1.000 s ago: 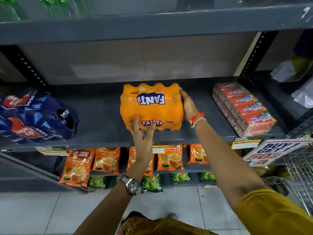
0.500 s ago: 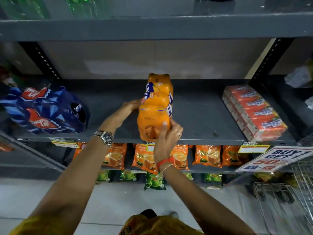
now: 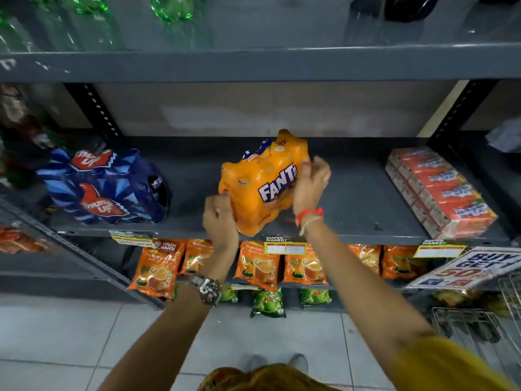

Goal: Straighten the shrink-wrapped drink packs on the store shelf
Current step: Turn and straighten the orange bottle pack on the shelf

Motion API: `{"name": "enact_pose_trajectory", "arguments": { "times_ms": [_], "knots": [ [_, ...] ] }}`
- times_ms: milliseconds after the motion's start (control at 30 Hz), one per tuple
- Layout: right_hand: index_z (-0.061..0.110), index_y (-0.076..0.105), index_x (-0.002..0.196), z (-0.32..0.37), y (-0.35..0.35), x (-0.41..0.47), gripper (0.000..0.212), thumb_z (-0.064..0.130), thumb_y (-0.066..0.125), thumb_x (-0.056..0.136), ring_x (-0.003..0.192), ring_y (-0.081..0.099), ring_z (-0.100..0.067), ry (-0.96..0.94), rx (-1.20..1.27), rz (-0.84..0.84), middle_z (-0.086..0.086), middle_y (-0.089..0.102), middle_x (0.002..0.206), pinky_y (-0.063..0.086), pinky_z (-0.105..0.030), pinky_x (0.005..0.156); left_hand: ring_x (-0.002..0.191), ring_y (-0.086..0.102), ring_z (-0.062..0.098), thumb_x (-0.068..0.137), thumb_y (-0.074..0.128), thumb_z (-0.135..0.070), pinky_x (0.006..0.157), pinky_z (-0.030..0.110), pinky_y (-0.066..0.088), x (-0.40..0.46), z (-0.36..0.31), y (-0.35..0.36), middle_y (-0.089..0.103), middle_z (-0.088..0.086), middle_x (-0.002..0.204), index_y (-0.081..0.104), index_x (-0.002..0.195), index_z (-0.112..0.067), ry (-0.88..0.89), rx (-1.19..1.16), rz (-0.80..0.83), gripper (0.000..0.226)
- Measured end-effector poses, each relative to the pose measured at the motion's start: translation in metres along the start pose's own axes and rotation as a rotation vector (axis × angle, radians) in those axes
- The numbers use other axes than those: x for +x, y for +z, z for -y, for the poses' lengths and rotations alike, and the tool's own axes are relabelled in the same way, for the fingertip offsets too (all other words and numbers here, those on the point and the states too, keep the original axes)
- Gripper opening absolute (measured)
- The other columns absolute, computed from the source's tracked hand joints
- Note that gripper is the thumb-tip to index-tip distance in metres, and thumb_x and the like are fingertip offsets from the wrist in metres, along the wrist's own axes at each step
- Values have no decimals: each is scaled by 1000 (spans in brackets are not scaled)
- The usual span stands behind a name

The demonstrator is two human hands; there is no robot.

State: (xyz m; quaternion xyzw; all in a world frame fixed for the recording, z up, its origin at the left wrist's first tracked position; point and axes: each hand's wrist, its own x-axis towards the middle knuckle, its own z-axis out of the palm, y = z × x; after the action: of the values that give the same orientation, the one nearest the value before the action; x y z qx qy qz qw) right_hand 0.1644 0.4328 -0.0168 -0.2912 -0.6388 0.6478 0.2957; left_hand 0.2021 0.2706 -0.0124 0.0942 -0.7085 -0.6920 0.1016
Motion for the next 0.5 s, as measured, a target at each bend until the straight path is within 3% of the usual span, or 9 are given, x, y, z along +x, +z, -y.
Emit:
{"name": "enact_pose_trajectory", "arguments": {
  "times_ms": [67,133,233,333,433,500],
  "knots": [
    [11,35,139,27,1,17,60,45,44,90,131,41,-24,57,-3,41,-9,42,142,35,-39,109,77,51,-2,92,51,-25,58,0,40,-8,3,0,54,-11,85,49,99,-9,-41,-38,77,17],
    [13,30,144,49,-1,17,69,54,39,89,133,42,-30,132,-76,193,-13,42,146,33,-44,112,78,52,-4,91,54,-27,61,1,41,-8,5,-1,54,-13,86,47,101,-11,-39,-44,111,20],
    [17,42,137,52,-4,23,73,67,33,84,123,53,-30,252,-203,358,-11,55,135,39,-48,109,84,54,-4,89,55,-34,62,0,43,-6,9,-4,56,-15,92,48,110,-11,-29,-22,157,32],
    [16,45,132,48,-13,11,67,65,36,86,117,56,-28,202,-215,266,-10,57,129,45,-41,99,87,56,-3,89,55,-37,62,3,46,3,10,-4,57,-12,99,45,117,-12,-54,-33,169,40],
    [24,52,104,30,-27,-6,47,65,42,84,101,63,-24,149,-142,175,-4,64,108,53,-32,80,101,61,16,90,50,-41,76,20,51,23,15,-1,57,5,122,42,116,-18,-132,-69,244,35],
    [34,51,87,15,-36,-17,46,78,45,72,103,62,-24,121,-114,87,-3,65,106,54,-40,86,102,62,20,91,47,-43,77,26,54,34,19,1,55,11,128,40,119,-18,-159,-57,311,38]
  ]
}}
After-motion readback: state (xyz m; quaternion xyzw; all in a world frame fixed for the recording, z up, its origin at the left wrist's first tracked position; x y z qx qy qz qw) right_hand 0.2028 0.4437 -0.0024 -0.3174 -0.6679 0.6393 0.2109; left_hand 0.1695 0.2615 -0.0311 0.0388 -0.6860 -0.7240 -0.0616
